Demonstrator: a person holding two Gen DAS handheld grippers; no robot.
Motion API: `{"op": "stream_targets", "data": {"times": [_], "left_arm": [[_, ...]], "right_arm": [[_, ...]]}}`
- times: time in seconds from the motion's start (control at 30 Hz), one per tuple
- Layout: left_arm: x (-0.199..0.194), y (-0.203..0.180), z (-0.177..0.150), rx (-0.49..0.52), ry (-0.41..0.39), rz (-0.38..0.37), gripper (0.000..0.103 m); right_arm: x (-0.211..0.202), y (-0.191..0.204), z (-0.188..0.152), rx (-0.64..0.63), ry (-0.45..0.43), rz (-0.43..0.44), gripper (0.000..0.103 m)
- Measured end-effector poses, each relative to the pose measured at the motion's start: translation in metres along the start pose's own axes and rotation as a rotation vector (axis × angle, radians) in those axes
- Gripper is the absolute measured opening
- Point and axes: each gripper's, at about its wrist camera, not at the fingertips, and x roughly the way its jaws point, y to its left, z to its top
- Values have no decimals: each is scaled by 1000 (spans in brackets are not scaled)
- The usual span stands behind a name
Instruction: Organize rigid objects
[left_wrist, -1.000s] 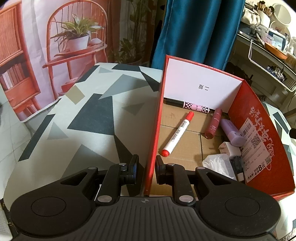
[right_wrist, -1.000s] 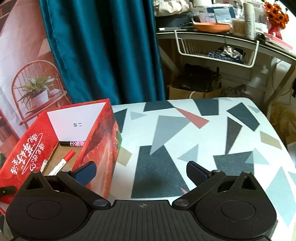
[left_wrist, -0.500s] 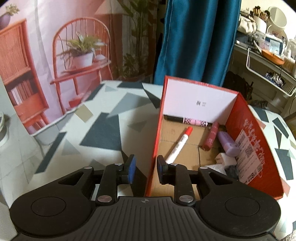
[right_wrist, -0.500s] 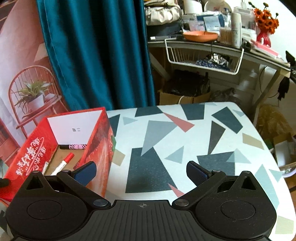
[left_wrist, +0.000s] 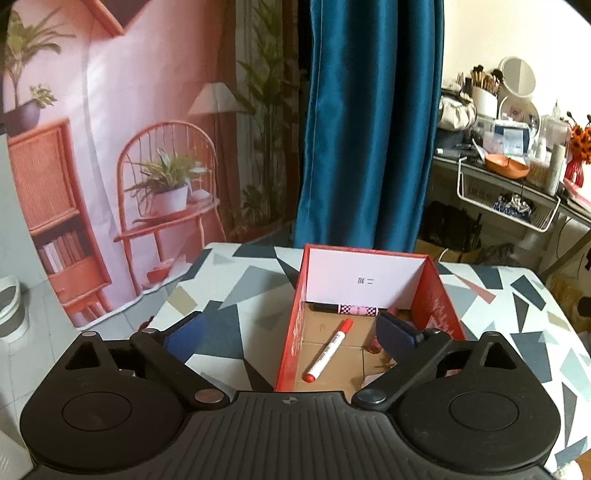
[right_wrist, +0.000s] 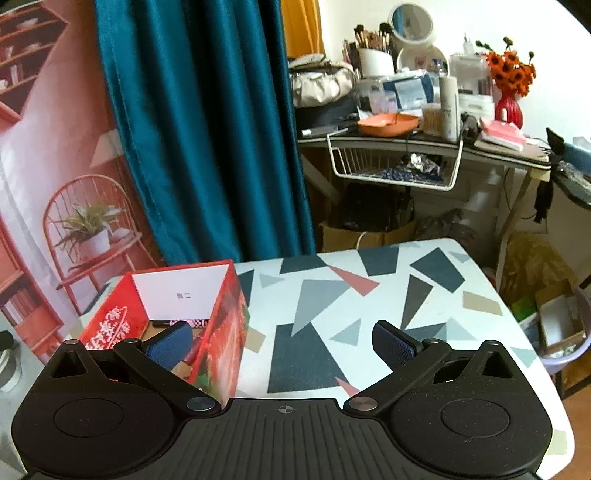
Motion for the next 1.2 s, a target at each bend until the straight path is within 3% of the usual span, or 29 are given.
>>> {"op": "stream_targets", "data": {"times": [0.23, 0.43, 0.67, 0.9, 1.2], "left_arm": [[-37, -5, -8, 2, -28, 18, 103], [-67, -13, -17, 82, -75, 88, 103], [-100, -7, -21, 40, -138, 44, 103], [-114, -14, -26, 75, -192, 44, 103], [-113, -13, -30, 61, -171, 68, 103]], "right_arm": [[-44, 0, -15, -1, -39, -12, 103], [-83, 5, -31, -1, -66, -17, 103], [-121, 24, -41, -50, -106, -13, 103], [-138, 39, -43, -79, -159, -17, 103], [-138, 47, -48, -92, -168, -3, 103]]}}
